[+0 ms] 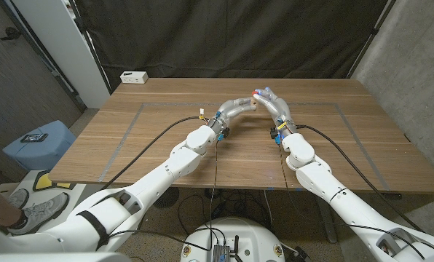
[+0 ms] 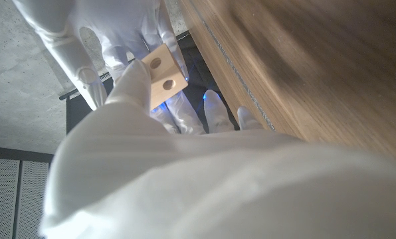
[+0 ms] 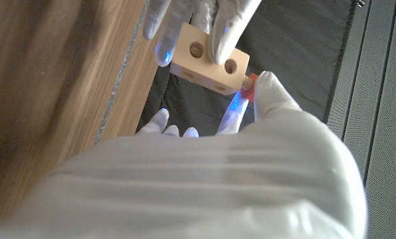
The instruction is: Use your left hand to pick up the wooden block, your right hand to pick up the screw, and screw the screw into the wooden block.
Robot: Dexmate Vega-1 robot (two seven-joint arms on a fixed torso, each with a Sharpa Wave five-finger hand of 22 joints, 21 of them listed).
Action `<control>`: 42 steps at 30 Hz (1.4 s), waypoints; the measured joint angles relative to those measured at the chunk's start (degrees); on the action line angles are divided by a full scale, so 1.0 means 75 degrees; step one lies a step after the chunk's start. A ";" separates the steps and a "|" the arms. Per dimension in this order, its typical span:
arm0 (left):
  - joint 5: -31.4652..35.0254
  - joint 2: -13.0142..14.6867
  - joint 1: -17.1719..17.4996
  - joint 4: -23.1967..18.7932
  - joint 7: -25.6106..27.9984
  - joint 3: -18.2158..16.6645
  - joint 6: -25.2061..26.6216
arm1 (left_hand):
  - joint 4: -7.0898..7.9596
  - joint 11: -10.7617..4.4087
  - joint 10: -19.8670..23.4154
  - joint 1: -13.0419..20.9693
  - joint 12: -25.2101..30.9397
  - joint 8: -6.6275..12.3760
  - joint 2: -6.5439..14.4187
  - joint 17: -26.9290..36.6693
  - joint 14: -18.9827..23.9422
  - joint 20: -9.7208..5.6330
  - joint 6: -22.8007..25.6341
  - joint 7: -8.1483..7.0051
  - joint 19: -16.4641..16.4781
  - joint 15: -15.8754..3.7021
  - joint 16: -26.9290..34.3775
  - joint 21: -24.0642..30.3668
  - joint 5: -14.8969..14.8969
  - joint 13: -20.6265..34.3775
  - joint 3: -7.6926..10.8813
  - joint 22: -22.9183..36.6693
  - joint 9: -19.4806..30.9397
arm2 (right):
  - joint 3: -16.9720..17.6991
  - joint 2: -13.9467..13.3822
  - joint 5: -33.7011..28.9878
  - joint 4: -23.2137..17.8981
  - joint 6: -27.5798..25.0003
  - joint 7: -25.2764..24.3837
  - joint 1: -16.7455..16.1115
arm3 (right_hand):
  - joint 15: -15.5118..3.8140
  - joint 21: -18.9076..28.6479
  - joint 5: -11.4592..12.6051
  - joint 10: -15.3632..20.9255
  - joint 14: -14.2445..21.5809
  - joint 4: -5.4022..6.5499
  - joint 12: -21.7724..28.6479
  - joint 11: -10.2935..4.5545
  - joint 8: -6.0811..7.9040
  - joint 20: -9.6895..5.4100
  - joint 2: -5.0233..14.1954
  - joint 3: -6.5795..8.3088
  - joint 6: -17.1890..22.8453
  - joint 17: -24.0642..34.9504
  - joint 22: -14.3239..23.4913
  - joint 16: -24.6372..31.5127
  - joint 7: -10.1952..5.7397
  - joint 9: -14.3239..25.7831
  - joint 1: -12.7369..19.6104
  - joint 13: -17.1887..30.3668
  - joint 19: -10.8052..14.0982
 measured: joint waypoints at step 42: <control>-0.0022 0.0049 0.0082 -0.0151 0.0048 -0.0014 0.0095 | 0.0002 -0.0033 0.0005 0.0012 -0.0031 -0.0001 0.0012 0.0017 -0.0001 0.0000 -0.0013 0.0013 0.0000 0.0000 0.0000 0.0023 0.0044 0.0000 0.0022 0.0000 0.0000 | -0.0013 -0.0064 0.0119 0.0087 0.0253 0.0373 -0.0032 | 0.0218 0.0000 0.0032 -0.0532 -0.0277 0.0065 -0.0057 0.0068 -0.0471 0.0155 -0.0121 -0.0125 -0.0875 0.0038 0.0000 -0.0084 -0.0080 -0.0236 -0.0122 0.0000 -0.0347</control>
